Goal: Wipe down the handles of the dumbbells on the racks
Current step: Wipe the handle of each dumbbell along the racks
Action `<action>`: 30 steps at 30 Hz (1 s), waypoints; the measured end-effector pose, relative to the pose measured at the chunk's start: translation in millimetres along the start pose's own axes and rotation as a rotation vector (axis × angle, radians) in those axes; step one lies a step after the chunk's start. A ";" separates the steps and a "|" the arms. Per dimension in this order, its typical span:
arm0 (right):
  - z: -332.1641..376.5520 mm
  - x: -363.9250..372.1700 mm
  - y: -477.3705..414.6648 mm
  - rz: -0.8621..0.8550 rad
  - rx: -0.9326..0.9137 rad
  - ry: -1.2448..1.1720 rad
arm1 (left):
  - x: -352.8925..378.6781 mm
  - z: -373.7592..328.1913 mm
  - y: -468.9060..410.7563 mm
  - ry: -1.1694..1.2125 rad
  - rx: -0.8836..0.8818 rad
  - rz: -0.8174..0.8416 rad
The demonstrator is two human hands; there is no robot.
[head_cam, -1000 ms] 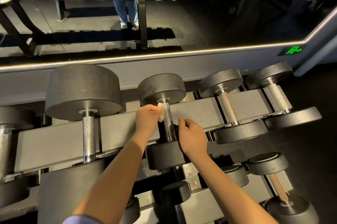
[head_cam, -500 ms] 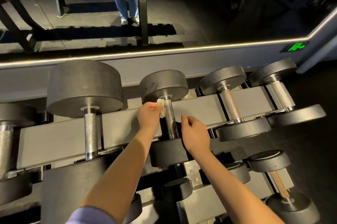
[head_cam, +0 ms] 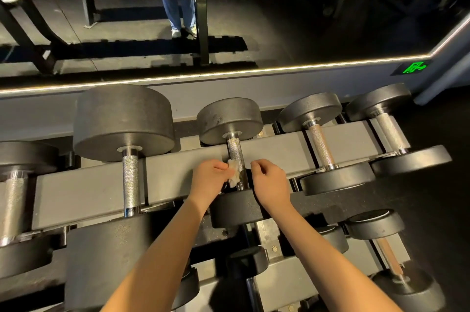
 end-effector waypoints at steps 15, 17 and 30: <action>12.2 -13.9 -39.3 0.016 -0.041 -0.199 | -17.9 -72.9 6.4 -0.251 0.500 -0.304; 11.0 -5.0 -43.1 0.080 -0.048 -0.066 | -24.7 -82.1 0.5 -0.357 0.588 -0.373; 27.0 15.0 -71.4 0.052 -0.121 -0.096 | -24.2 -85.0 -9.2 -0.658 0.671 -0.269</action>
Point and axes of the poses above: each hand's wrist, its own y-axis away from the middle knuckle, its own x-axis out of the palm, z = x × y, the point moved 6 cm from there along -y, towards the middle knuckle, and after that the axes turned 1 degree about -y, right-handed, at the moved point
